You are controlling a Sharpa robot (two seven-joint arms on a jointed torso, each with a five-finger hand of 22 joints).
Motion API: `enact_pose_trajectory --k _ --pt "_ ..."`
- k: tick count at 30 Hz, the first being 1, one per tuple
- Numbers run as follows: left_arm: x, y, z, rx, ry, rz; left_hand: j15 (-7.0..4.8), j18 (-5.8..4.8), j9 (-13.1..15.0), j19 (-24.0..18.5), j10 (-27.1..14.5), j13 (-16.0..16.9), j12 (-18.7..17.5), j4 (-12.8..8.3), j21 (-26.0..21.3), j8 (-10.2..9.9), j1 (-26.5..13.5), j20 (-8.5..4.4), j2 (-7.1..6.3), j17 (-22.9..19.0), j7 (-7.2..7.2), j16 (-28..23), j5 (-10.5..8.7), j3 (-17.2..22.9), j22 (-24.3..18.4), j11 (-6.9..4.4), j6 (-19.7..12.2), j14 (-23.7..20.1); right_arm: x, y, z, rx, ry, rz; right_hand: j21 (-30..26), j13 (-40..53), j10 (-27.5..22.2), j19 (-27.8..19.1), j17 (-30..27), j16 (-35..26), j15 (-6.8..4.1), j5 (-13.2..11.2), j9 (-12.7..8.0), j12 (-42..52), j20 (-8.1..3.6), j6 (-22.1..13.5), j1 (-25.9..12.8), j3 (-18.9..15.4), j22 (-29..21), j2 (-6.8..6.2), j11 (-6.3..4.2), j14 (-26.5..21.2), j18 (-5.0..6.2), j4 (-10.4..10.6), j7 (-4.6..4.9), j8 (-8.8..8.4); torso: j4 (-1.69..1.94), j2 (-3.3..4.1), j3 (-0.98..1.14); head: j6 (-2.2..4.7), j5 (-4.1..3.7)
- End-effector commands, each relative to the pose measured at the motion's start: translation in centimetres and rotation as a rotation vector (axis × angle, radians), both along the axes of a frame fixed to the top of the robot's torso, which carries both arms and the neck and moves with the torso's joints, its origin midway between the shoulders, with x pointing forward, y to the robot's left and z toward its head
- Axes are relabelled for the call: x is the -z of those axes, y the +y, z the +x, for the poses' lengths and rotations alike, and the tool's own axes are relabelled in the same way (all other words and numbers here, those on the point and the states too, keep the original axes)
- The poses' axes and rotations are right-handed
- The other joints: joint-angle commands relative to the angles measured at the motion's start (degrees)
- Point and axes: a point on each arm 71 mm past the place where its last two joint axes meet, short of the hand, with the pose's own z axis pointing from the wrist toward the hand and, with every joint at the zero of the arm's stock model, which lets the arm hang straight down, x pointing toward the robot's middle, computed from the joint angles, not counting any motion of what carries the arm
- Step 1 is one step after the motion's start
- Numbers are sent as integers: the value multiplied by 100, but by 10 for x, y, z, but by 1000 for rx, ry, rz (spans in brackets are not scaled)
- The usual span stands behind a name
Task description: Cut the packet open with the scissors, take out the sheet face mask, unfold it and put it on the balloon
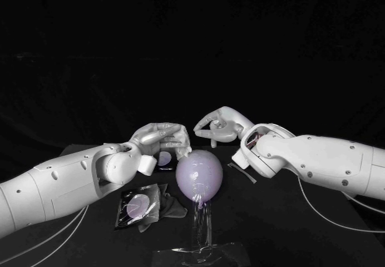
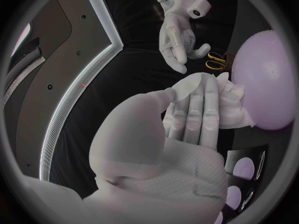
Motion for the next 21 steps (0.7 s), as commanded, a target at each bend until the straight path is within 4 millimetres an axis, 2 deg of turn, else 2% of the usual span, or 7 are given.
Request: enact_pose_trajectory --k 1,7,16,21 --pt "0 0 0 -42 10 15 -8 97 550 -22 57 4 30 -114 40 -17 -88 -42 -2 13 -1 32 17 101 21 -9 55 61 -7 7 -6 40 -163 -136 780 844 233 167 791 497 27 13 47 717 2 5 -99 -20 732 -69 10 349 -135 80 22 -51 2 4 -2 11 -3" --pt "0 -2 -1 -46 12 18 -14 96 554 -30 77 3 34 -135 70 -25 -133 -47 -10 20 -8 37 16 125 42 -15 78 78 -7 17 -10 82 -213 -169 1790 1559 545 443 1612 892 41 91 110 1323 10 26 -182 -38 1679 -148 29 533 -271 198 37 -83 4 7 -6 18 6" --pt "0 -3 -2 -43 13 19 -19 94 557 -41 88 1 33 -155 93 -31 -167 -50 -18 24 -12 38 16 146 59 -20 96 87 -7 26 -11 121 -248 -176 2240 1944 750 553 1880 999 56 151 141 1658 26 38 -267 -55 2115 -207 43 598 -332 316 46 -123 2 3 -4 1 15" --pt "-1 -4 -3 -39 13 19 -21 93 559 -45 93 1 33 -164 102 -33 -178 -52 -23 26 -13 39 16 153 65 -21 103 90 -5 31 -10 129 -245 -182 2323 1983 770 555 1880 999 63 60 150 1691 32 45 -358 -92 2206 -234 48 598 -340 415 50 -144 1 2 1 -6 12"
